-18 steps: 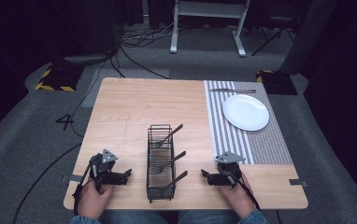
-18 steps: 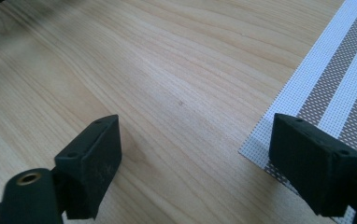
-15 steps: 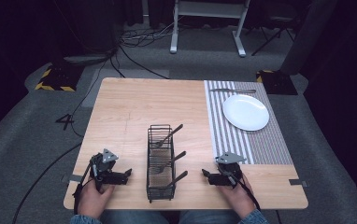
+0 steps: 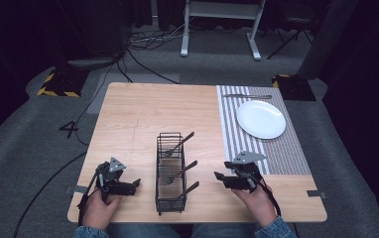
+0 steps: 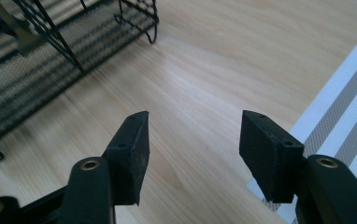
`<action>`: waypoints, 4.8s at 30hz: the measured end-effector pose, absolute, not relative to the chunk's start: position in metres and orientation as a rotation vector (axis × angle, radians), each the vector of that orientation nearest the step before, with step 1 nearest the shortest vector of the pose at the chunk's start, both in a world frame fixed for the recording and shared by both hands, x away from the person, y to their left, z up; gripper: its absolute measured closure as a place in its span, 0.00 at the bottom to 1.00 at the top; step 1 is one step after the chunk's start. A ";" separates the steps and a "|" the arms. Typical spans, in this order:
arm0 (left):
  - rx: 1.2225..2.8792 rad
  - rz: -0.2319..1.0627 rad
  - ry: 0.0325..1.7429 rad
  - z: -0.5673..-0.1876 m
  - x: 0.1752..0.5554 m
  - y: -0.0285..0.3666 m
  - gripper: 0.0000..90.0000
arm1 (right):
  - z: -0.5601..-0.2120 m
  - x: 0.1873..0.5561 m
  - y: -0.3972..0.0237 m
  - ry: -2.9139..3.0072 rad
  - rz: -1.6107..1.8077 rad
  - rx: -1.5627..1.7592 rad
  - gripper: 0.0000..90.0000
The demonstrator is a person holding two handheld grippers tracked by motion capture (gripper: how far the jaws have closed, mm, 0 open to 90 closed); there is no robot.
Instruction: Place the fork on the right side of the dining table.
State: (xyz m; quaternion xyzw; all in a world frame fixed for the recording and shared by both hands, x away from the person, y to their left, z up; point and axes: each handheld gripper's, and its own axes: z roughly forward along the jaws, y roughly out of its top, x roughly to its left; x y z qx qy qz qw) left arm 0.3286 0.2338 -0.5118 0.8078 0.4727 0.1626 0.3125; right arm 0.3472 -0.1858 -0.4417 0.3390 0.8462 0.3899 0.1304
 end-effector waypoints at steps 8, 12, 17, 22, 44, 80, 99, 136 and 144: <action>2.127 0.431 1.252 -0.512 0.328 0.234 0.00 | -0.409 0.362 -0.184 2.427 1.258 0.982 0.50; 2.131 0.431 1.250 -0.512 0.327 0.234 0.00 | -0.398 0.365 -0.174 2.431 1.265 0.934 0.52; 2.131 0.430 1.251 -0.512 0.327 0.234 0.00 | -0.391 0.368 -0.164 2.445 1.268 0.898 0.53; 2.131 0.430 1.250 -0.512 0.327 0.234 0.00 | -0.384 0.371 -0.155 2.451 1.279 0.865 0.54; 2.127 0.431 1.252 -0.512 0.325 0.234 0.00 | -0.365 0.409 -0.098 2.519 1.328 0.816 0.64; 2.127 0.430 1.251 -0.512 0.325 0.234 0.00 | -0.319 0.397 -0.111 2.461 1.514 0.828 0.96; 2.127 0.430 1.251 -0.512 0.324 0.234 0.00 | -0.277 0.381 -0.166 2.339 1.688 0.840 0.96; 2.127 0.432 1.251 -0.512 0.324 0.234 0.00 | -0.298 0.411 -0.280 2.133 1.421 1.196 0.96; 2.126 0.432 1.251 -0.512 0.324 0.234 0.00 | -0.319 0.426 -0.301 2.111 1.313 1.295 0.96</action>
